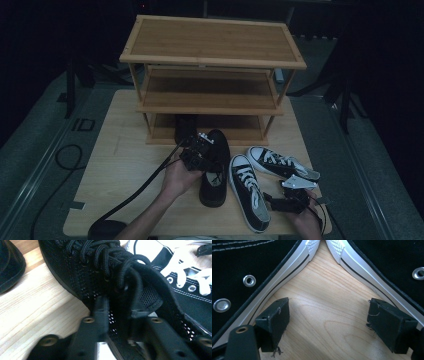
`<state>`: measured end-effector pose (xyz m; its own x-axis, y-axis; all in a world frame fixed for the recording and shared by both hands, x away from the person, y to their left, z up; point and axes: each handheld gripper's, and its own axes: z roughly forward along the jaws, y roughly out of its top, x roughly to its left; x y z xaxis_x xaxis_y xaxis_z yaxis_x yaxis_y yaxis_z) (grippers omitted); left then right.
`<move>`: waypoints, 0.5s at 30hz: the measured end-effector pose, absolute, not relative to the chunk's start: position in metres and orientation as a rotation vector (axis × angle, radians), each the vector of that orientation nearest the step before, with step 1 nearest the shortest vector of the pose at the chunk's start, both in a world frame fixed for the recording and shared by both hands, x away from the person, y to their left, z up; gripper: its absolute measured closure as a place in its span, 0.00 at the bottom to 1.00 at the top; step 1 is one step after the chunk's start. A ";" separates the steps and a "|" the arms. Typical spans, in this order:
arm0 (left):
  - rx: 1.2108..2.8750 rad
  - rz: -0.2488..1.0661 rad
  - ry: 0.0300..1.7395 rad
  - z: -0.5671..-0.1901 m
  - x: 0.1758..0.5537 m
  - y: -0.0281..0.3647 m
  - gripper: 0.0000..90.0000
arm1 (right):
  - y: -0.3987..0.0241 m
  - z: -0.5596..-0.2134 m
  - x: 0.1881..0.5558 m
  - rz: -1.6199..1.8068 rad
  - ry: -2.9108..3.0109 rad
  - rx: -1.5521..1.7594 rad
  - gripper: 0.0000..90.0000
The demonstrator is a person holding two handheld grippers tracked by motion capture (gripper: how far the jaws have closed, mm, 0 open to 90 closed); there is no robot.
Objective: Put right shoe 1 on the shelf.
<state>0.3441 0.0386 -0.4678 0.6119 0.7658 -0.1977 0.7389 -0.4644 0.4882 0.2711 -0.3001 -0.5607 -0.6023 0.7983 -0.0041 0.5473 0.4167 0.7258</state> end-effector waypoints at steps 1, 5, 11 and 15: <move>2.301 0.075 1.187 -0.468 0.344 0.039 0.89 | -0.300 -0.561 0.271 0.998 2.327 1.157 0.20; 2.299 0.107 1.194 -0.467 0.345 0.039 0.97 | -0.300 -0.561 0.271 0.998 2.327 1.157 0.20; 2.240 0.126 1.224 -0.465 0.352 0.045 0.98 | -0.300 -0.561 0.271 0.998 2.328 1.155 0.20; 2.212 0.153 1.230 -0.464 0.358 0.048 0.98 | -0.300 -0.561 0.271 0.999 2.328 1.155 0.20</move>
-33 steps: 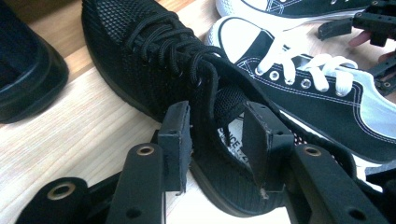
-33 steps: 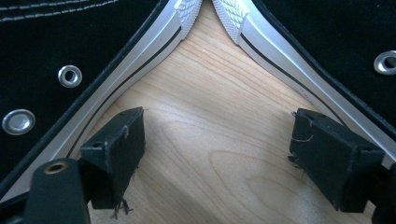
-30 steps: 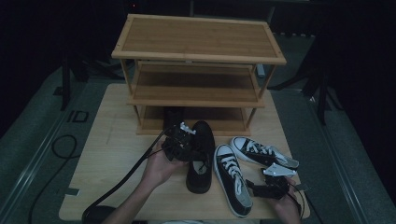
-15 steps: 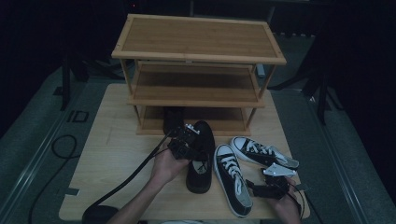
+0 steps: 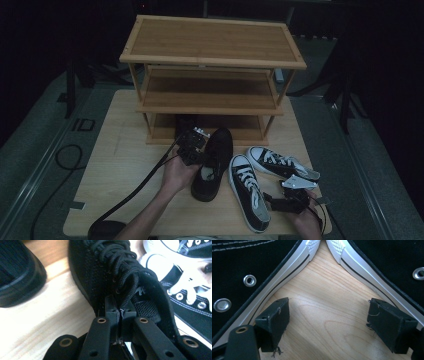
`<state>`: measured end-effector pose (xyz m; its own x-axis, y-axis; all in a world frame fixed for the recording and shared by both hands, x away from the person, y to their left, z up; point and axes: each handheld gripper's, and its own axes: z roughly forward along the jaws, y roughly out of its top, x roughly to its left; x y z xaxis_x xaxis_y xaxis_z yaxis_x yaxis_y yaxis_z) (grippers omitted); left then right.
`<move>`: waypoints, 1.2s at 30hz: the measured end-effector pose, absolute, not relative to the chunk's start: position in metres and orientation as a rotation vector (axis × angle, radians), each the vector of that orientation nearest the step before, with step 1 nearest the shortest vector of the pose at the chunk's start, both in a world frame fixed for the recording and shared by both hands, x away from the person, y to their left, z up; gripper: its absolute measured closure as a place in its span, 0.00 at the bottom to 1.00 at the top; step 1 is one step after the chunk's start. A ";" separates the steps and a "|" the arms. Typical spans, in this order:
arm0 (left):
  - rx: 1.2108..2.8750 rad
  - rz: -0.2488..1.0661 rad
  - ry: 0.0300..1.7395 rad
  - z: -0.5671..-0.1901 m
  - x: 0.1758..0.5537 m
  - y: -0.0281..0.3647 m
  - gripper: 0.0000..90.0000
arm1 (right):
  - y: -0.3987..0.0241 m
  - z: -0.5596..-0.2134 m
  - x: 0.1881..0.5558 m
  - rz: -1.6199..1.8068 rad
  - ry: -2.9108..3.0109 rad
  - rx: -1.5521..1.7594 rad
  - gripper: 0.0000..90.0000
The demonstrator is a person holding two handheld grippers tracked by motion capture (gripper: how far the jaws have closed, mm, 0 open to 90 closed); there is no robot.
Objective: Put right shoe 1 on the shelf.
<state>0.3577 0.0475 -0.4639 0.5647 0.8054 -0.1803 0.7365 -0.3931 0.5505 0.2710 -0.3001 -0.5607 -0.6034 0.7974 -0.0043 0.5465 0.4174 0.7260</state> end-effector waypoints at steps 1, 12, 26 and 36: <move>2.203 0.165 1.235 -0.464 0.359 0.048 0.98 | -0.300 -0.561 0.271 0.999 2.328 1.155 0.20; 2.069 0.233 1.339 -0.458 0.384 0.062 0.98 | -0.300 -0.561 0.271 0.999 2.328 1.155 0.20; 1.939 0.347 1.441 -0.459 0.402 0.062 0.98 | -0.300 -0.561 0.271 0.999 2.328 1.155 0.20; 1.944 0.410 1.469 -0.469 0.402 0.063 0.97 | -0.300 -0.561 0.271 1.000 2.330 1.151 0.20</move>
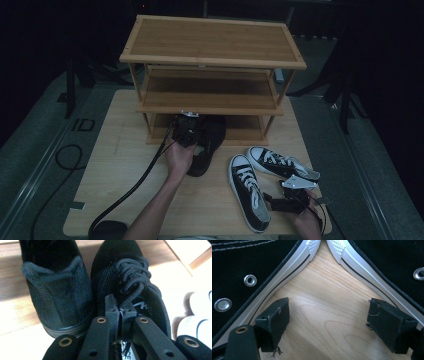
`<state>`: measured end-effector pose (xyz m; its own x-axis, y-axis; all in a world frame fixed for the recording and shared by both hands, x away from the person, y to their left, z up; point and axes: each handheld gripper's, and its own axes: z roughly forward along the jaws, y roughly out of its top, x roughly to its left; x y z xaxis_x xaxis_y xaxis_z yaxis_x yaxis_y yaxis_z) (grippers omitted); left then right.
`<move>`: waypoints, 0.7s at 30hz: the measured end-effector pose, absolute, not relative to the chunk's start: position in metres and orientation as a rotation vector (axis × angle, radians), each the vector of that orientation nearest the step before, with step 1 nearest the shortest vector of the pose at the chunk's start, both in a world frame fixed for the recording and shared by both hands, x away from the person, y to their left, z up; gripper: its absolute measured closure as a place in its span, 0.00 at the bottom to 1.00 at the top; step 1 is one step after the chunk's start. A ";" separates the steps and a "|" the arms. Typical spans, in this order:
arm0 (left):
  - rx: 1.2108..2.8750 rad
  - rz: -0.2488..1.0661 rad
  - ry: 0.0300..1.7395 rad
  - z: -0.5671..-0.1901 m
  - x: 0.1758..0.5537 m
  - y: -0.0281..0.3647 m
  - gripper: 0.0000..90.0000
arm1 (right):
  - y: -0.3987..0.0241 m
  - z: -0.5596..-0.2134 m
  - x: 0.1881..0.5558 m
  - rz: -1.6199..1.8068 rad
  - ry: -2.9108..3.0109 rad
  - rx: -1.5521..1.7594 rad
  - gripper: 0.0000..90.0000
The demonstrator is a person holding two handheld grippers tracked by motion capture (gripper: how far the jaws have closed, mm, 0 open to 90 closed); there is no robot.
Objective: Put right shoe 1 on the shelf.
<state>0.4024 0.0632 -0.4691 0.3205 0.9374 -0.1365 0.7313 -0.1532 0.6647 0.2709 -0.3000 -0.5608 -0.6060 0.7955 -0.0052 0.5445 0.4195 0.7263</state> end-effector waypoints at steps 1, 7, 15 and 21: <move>1.956 0.397 1.464 -0.471 0.403 0.064 0.97 | -0.300 -0.561 0.271 1.000 2.330 1.150 0.20; 2.007 0.361 1.382 -0.469 0.400 0.071 0.82 | -0.300 -0.561 0.271 0.999 2.330 1.150 0.20; 2.041 0.339 1.237 -0.459 0.384 0.082 0.69 | -0.300 -0.561 0.271 1.000 2.331 1.150 0.20; 2.034 0.373 1.136 -0.449 0.363 0.094 0.71 | -0.300 -0.561 0.271 1.000 2.331 1.150 0.20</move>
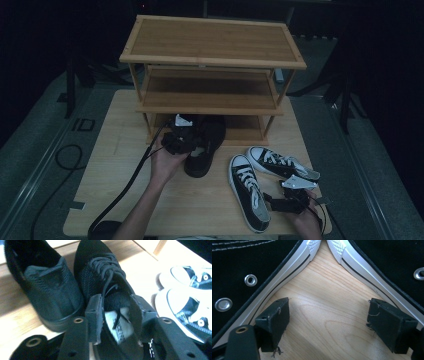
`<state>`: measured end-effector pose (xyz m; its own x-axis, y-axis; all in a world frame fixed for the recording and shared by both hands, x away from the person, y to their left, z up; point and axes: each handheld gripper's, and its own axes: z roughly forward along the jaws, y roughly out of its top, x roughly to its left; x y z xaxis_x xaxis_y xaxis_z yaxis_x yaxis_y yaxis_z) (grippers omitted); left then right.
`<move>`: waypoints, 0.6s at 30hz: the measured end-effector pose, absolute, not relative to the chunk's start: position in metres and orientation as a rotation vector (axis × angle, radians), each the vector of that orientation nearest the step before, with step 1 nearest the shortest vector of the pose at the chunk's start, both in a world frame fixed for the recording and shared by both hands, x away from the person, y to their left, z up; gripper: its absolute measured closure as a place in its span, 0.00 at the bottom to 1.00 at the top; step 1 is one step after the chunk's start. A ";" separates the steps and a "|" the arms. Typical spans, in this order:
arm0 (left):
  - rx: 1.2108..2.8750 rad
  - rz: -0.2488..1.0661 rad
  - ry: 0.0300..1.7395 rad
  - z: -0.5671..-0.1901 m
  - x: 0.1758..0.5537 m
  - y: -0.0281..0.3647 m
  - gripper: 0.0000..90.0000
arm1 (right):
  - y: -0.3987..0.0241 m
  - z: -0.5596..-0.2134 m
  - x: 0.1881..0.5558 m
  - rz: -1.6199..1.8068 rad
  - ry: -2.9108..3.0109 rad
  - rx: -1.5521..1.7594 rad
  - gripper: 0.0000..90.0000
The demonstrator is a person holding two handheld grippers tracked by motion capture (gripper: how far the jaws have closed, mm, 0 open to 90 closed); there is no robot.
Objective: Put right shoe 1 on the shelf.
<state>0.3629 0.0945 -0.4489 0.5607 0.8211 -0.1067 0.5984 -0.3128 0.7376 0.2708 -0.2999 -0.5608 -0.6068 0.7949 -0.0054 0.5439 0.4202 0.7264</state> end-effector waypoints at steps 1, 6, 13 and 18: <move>2.034 0.373 1.136 -0.449 0.363 0.094 0.75 | -0.300 -0.561 0.271 1.000 2.331 1.150 0.20; 2.040 0.393 1.132 -0.448 0.348 0.108 0.97 | -0.300 -0.561 0.271 0.999 2.331 1.150 0.20; 2.086 0.399 1.129 -0.457 0.335 0.116 1.00 | -0.300 -0.561 0.271 1.000 2.331 1.150 0.20; 2.143 0.377 1.148 -0.482 0.324 0.118 1.00 | -0.300 -0.561 0.271 1.000 2.330 1.148 0.20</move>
